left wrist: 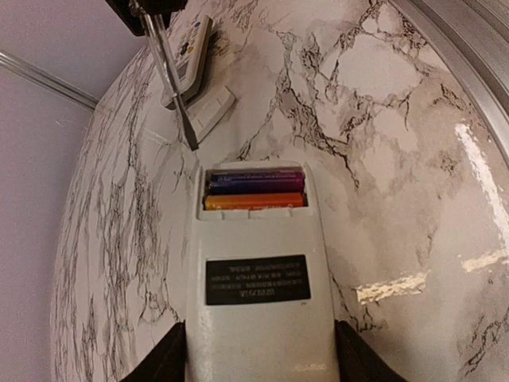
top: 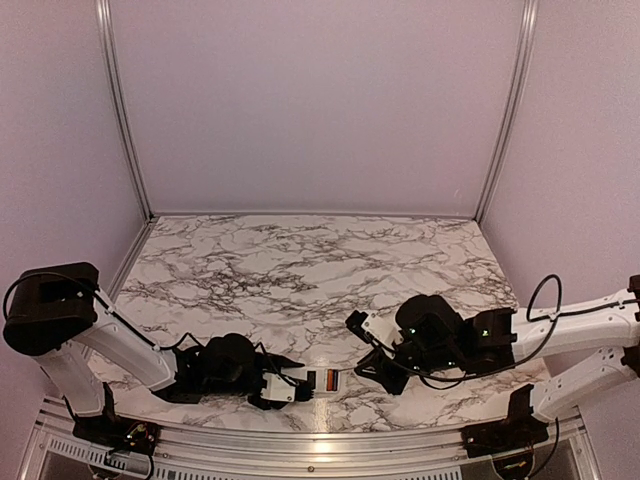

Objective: Unload the batteries from the remote control
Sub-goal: Remove the battery from the remote control without the battery cover.

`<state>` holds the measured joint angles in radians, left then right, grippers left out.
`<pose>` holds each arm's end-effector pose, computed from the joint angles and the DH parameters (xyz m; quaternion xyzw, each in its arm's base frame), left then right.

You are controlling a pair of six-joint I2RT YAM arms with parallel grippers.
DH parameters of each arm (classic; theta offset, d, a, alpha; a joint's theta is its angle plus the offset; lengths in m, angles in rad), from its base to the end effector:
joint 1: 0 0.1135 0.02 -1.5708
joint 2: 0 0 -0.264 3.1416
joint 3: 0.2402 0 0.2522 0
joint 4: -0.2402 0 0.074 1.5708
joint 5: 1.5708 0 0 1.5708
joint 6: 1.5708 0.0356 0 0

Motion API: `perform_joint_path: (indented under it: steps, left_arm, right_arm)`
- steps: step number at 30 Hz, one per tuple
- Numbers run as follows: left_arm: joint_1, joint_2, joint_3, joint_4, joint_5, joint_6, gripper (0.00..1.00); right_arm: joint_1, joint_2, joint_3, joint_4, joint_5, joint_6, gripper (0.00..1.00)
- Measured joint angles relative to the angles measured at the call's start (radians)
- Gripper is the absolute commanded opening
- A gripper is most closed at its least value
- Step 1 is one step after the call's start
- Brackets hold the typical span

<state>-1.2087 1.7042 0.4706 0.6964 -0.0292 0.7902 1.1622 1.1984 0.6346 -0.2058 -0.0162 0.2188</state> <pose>0.1026 -0.2680 0.1078 0.7273 0.4762 -0.0902 0.4859 0.0955 0.2221 0.2029 -0.4212 0.8188 0.2541 0.2959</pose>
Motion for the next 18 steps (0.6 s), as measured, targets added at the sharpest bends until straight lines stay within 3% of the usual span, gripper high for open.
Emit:
perform_joint_path:
  steps: [18]
  left_arm:
    - [0.000, 0.010, 0.011, -0.001, 0.004, 0.015, 0.00]
  right_arm:
    - [0.001, 0.114, 0.072, -0.043, 0.046, -0.026, 0.00]
